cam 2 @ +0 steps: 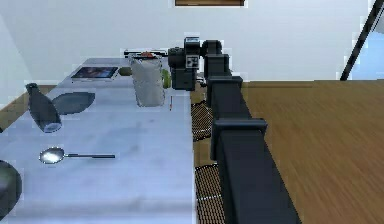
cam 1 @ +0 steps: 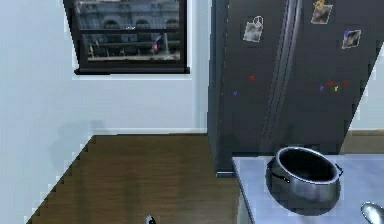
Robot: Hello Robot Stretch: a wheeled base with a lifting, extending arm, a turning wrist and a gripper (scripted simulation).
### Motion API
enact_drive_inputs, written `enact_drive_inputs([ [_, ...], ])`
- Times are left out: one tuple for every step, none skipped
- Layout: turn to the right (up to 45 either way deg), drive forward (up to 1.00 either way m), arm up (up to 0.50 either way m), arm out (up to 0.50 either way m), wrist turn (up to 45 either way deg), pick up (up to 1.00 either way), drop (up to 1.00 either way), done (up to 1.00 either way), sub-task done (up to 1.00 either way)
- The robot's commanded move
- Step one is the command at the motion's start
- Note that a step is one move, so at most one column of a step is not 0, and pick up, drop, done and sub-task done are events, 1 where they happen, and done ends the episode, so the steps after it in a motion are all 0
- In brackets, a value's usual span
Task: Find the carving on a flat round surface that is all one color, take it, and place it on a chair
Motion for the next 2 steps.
enact_drive_inputs([
  [0.0, 0.00, -0.38, 0.00, 0.0, 0.00, 0.00, 0.00, 0.00],
  [0.0, 0.00, -0.50, 0.00, 0.0, 0.00, 0.00, 0.00, 0.00],
])
